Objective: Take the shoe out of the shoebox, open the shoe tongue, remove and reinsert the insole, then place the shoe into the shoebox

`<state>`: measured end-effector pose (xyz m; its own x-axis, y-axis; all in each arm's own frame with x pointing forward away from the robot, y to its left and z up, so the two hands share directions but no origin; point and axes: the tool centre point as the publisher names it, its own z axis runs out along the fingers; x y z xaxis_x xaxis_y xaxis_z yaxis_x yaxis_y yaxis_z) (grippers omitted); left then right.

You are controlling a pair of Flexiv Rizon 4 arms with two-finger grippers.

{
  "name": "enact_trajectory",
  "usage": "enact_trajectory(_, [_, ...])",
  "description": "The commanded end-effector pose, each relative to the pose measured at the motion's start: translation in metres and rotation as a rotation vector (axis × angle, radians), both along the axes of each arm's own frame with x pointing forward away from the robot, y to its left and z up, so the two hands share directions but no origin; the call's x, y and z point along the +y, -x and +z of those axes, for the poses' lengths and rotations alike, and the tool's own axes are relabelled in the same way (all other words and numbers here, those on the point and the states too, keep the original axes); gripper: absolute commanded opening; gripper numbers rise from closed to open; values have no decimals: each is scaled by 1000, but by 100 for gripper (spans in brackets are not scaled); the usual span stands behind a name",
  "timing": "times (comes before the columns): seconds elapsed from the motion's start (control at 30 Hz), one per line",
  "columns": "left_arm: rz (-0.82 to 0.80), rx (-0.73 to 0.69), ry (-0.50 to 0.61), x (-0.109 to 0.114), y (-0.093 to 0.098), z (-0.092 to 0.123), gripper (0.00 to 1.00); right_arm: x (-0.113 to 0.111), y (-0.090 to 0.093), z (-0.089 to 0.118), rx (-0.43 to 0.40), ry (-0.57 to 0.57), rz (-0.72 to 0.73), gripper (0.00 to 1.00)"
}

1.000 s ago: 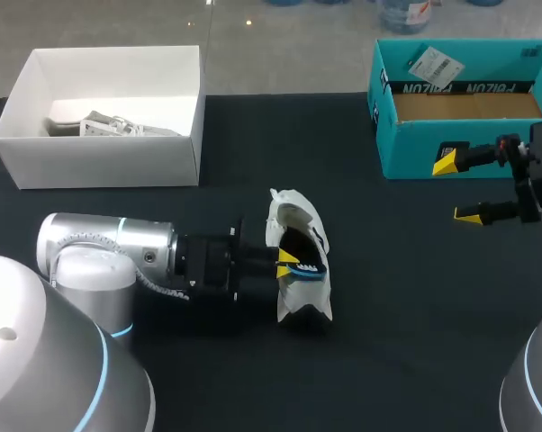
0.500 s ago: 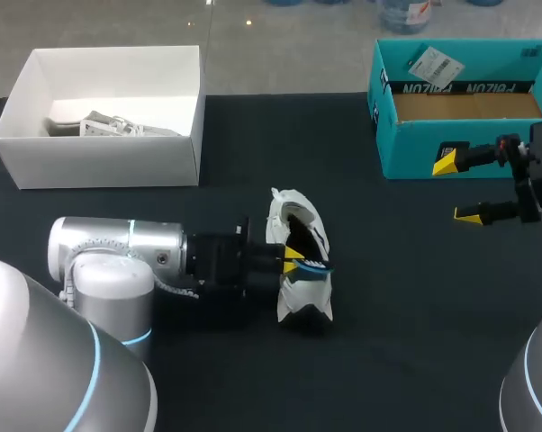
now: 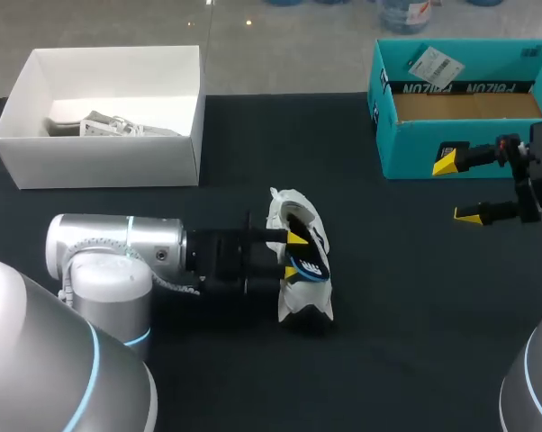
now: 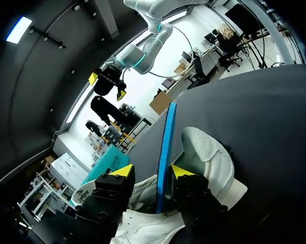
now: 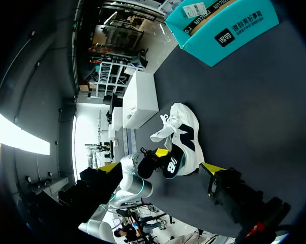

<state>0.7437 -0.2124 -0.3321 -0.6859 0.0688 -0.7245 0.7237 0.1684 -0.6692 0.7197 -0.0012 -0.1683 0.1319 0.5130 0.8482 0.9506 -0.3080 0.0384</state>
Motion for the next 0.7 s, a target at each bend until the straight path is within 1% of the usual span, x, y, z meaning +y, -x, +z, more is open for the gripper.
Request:
enact_trajectory(0.03, [0,1,3,9,8,6,39,1,1,0,2,3,-2,100])
enact_trajectory(0.17, [-13,9,5,6,15,5,30,1,1,0,2,3,-2,100])
enact_trajectory(0.23, [-21,11,3,3,17,3,29,1,1,0,2,3,-2,100])
enact_trajectory(0.3, [-28,13,-5,1,18,-1,23,1,1,0,2,3,-2,100])
enact_trajectory(0.33, [-27,14,-8,-1,17,-4,18,1,1,0,2,3,-2,100])
enact_trajectory(0.37, [-27,15,-10,-2,16,-7,11,1,1,0,2,3,-2,100])
enact_trajectory(0.4, [-23,14,-12,-4,14,-9,0,1,1,0,2,3,-2,100])
enact_trajectory(0.5, [-20,-11,-30,-8,9,-15,0,1,1,0,2,3,-2,100])
enact_trajectory(0.7, [-8,-51,-56,-13,-4,-21,0,1,1,0,2,3,-2,100])
